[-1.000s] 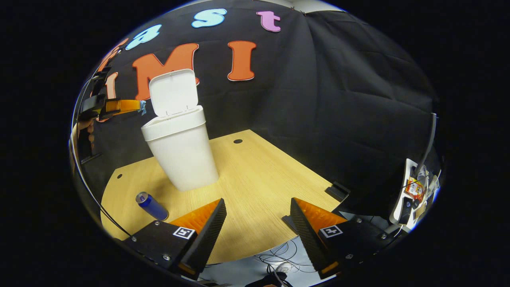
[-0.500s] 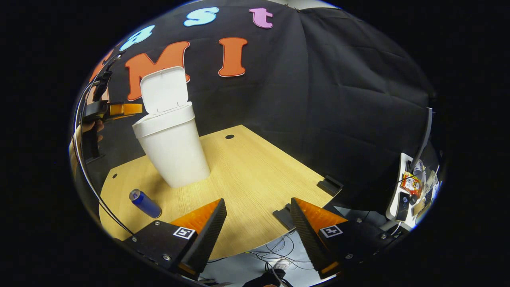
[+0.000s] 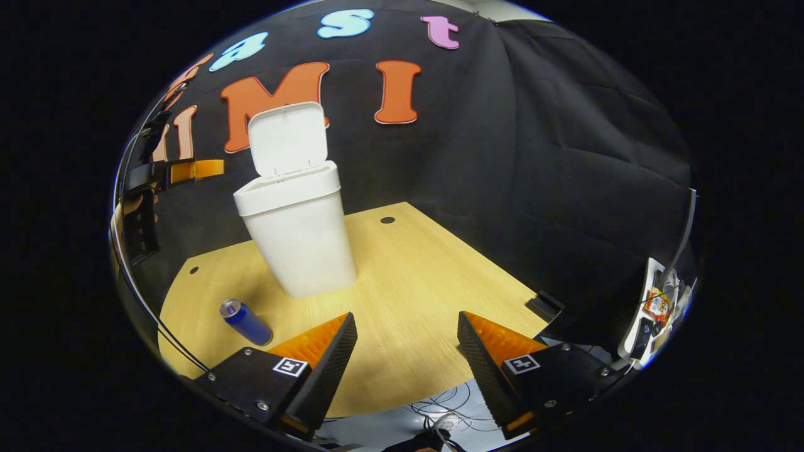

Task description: Press the lid of the desktop garbage bin to open it, pick up the crumpled paper on the desktop and throw it into the bin, then pick up the pop can on the desktop and drop it into the bin, and finally close the garbage bin lid.

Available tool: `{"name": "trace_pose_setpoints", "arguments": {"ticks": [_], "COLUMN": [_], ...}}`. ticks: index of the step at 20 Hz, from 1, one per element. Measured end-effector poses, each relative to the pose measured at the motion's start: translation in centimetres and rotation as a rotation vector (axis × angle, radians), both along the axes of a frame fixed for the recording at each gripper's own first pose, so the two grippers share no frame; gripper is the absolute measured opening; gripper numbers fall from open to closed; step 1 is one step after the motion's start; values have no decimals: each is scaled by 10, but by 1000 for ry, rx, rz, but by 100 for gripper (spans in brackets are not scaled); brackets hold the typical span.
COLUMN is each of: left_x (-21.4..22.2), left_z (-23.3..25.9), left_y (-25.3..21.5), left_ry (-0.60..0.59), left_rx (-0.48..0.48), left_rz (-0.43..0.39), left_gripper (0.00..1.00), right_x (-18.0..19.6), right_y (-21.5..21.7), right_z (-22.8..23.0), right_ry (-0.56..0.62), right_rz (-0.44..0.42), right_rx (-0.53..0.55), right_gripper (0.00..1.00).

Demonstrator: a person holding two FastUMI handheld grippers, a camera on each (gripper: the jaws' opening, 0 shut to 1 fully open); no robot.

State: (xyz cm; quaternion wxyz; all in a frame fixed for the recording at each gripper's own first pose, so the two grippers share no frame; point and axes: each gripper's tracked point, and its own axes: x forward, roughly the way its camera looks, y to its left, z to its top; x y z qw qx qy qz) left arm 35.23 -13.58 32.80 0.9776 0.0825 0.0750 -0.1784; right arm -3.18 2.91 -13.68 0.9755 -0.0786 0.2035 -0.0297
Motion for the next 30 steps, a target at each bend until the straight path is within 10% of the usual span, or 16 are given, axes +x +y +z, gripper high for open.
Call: {"name": "trace_pose_setpoints", "arguments": {"ticks": [19,30], "left_x": [-125,-167], "left_z": [16,-8], "left_y": [276,335], "left_ry": [-133,-106], "left_rx": [38,16], "left_rz": [531,674], "left_gripper": [99,99], "right_x": [38,59], "right_y": [235,282], "right_z": [-19,-102], "right_ry": [62,192], "right_rz": [531,629], "right_rx": [-70,-244], "right_gripper": [98,98]}}
